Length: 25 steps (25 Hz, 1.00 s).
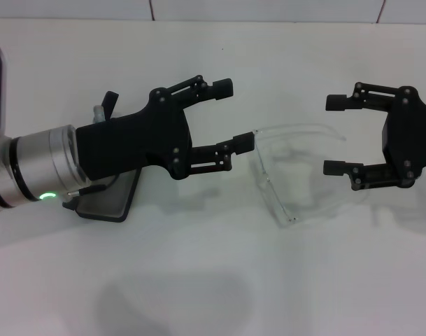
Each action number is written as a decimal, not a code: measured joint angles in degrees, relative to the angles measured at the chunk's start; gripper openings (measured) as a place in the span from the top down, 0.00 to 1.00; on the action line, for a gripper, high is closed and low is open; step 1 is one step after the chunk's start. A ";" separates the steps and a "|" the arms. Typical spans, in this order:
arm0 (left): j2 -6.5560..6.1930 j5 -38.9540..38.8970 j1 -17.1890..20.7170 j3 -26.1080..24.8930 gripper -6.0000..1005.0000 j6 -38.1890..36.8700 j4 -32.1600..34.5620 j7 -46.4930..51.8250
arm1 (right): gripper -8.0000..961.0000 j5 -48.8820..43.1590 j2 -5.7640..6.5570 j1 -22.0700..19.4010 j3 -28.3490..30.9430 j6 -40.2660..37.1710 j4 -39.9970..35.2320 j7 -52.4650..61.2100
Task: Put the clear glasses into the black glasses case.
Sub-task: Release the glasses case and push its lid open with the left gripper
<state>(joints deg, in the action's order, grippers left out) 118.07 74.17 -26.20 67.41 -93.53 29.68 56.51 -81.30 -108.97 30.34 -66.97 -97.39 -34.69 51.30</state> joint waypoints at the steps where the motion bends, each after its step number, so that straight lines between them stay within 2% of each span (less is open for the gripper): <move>1: 0.04 0.00 0.06 0.00 0.16 -0.17 0.19 0.00 | 0.16 0.00 0.04 0.03 0.00 0.09 -0.01 -0.07; 14: -0.01 0.12 -0.07 -1.19 0.16 0.05 1.47 2.39 | 0.15 0.00 0.08 0.16 0.76 0.18 -0.75 -1.30; 17: -0.67 1.26 -0.10 -4.09 0.16 2.02 4.94 10.79 | 0.15 0.00 0.08 0.06 1.19 0.18 -0.75 -1.32; 19: -1.67 3.42 -0.02 -5.50 0.16 4.70 8.93 18.08 | 0.16 0.00 0.14 -0.14 1.34 0.19 -0.75 -1.32; 22: -3.03 9.80 0.47 -7.04 0.16 10.15 17.01 31.61 | 0.16 0.00 0.43 -0.26 1.38 0.19 -0.75 -1.32; 25: -3.55 19.51 0.63 -8.69 0.16 12.96 24.88 44.95 | 0.16 0.00 0.60 -0.39 1.44 0.18 -0.74 -1.32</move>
<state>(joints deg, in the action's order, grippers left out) 114.52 93.68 -25.57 58.73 -80.57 54.56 101.46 -81.30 -108.37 29.95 -65.53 -97.20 -35.44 49.98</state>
